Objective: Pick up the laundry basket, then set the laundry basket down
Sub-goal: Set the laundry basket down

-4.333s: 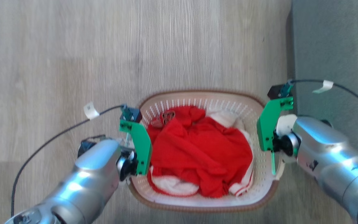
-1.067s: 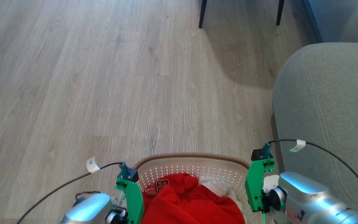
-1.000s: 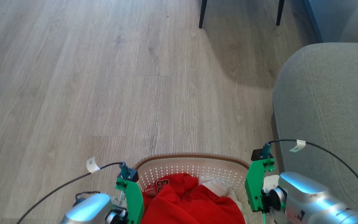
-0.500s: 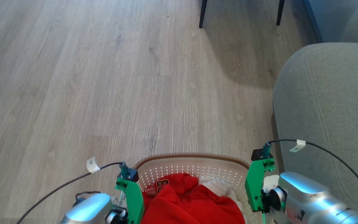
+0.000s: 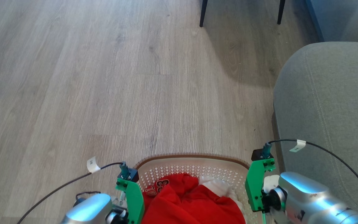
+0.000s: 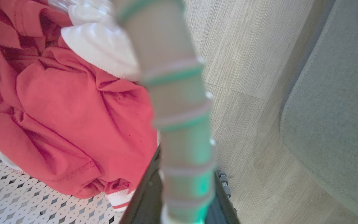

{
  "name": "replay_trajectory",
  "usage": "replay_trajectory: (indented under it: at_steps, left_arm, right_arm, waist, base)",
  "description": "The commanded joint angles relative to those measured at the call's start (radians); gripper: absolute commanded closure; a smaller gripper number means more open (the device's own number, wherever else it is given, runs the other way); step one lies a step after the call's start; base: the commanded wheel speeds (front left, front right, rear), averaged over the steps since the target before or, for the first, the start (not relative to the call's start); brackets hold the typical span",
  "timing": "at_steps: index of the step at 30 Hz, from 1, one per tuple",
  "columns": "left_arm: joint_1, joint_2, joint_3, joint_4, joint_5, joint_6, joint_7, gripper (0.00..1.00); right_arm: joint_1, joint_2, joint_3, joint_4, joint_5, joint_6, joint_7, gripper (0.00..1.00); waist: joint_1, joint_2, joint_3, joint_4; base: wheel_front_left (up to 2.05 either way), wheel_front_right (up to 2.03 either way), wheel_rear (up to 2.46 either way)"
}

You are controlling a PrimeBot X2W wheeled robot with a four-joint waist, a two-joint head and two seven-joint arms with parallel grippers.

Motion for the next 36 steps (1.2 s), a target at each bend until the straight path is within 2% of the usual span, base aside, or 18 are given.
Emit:
replay_trajectory:
  at_steps: [1,11,19,26,36]
  left_arm:
    - [-0.027,-0.006,-0.016,-0.029,0.013,-0.037,0.012,1.00]
    - [-0.039,-0.013,-0.016,-0.026,0.011,-0.037,0.005,1.00]
    - [-0.072,-0.033,-0.016,-0.004,0.016,-0.037,-0.029,1.00]
    - [-0.131,-0.067,-0.016,0.040,0.037,-0.037,-0.097,1.00]
    - [-0.228,-0.129,-0.008,0.165,0.070,-0.037,-0.262,1.00]
  right_arm:
    - [-0.049,0.003,0.010,-0.035,-0.016,0.017,-0.006,1.00]
    - [-0.060,-0.002,0.010,-0.038,-0.019,0.017,-0.012,1.00]
    - [-0.088,-0.020,0.010,-0.049,-0.026,0.017,-0.030,1.00]
    - [-0.138,-0.040,0.010,-0.071,-0.039,0.017,-0.109,1.00]
    - [-0.211,-0.063,0.010,-0.079,-0.085,0.017,-0.244,1.00]
  waist:
    - [0.0000,-0.0001,0.001,0.000]
    - [0.0000,-0.0001,0.032,-0.001]
    - [0.0000,-0.0001,0.122,-0.001]
    - [0.0000,-0.0001,0.243,-0.006]
    - [0.0000,-0.0001,0.459,-0.020]
  base:
    - [0.00,0.00,0.00]
    - [0.00,0.00,0.00]
    - [0.00,0.00,0.00]
    - [0.00,0.00,0.00]
    - [0.00,0.00,0.00]
